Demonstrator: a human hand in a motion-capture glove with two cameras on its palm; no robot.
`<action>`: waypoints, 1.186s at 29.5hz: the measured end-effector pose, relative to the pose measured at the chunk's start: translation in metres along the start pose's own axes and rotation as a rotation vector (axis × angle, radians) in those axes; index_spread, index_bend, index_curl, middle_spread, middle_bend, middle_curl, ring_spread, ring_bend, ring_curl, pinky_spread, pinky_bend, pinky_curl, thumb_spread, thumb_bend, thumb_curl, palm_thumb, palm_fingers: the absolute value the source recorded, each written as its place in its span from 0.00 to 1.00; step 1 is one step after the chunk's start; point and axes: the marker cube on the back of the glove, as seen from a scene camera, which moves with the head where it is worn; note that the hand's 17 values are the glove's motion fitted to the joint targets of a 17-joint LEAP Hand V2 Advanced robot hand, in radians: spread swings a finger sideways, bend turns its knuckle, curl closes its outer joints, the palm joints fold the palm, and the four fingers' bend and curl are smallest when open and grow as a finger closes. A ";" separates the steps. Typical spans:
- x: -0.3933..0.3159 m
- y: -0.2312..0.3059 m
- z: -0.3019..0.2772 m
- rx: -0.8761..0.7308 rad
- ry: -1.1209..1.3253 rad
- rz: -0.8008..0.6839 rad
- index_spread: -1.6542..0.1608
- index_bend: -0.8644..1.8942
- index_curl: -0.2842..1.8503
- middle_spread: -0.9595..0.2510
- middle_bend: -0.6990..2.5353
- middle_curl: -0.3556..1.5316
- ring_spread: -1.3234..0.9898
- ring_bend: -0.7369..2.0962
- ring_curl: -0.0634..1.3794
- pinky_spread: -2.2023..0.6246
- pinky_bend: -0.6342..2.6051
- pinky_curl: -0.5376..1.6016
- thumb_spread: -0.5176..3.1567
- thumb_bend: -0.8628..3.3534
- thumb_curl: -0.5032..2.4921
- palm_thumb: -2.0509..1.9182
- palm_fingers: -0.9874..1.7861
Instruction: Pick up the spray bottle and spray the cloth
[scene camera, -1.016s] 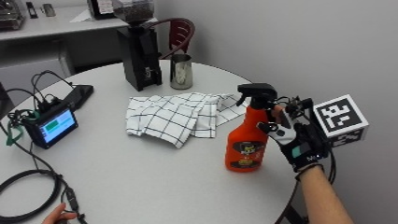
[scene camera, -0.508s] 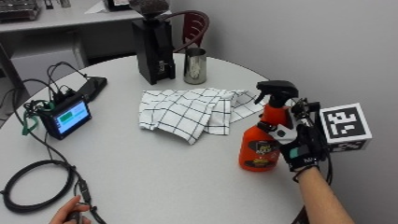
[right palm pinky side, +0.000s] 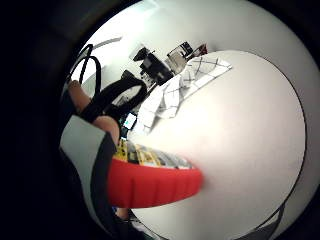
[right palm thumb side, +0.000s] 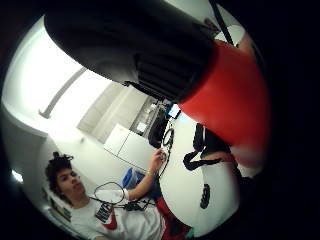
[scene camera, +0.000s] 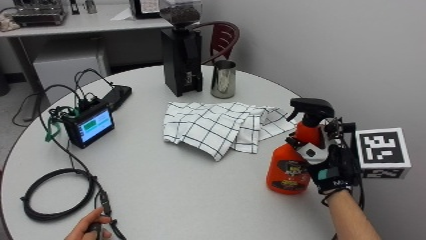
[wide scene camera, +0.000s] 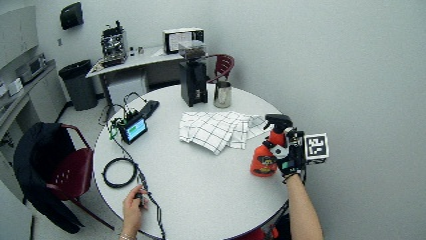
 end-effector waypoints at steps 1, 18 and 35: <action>0.002 0.002 -0.002 0.012 0.008 0.005 0.78 0.36 0.26 0.68 0.33 0.42 0.51 0.45 0.33 0.72 0.35 0.43 0.34 0.20 0.32 0.76 0.79; -0.035 -0.074 -0.035 -0.025 0.426 -0.005 0.79 0.36 0.28 0.71 0.32 0.43 0.52 0.45 0.34 0.72 0.35 0.43 0.32 0.20 0.35 0.77 0.78; -0.050 -0.105 -0.002 -0.164 0.777 -0.057 0.79 0.35 0.28 0.71 0.32 0.44 0.52 0.45 0.34 0.72 0.35 0.43 0.31 0.20 0.37 0.76 0.78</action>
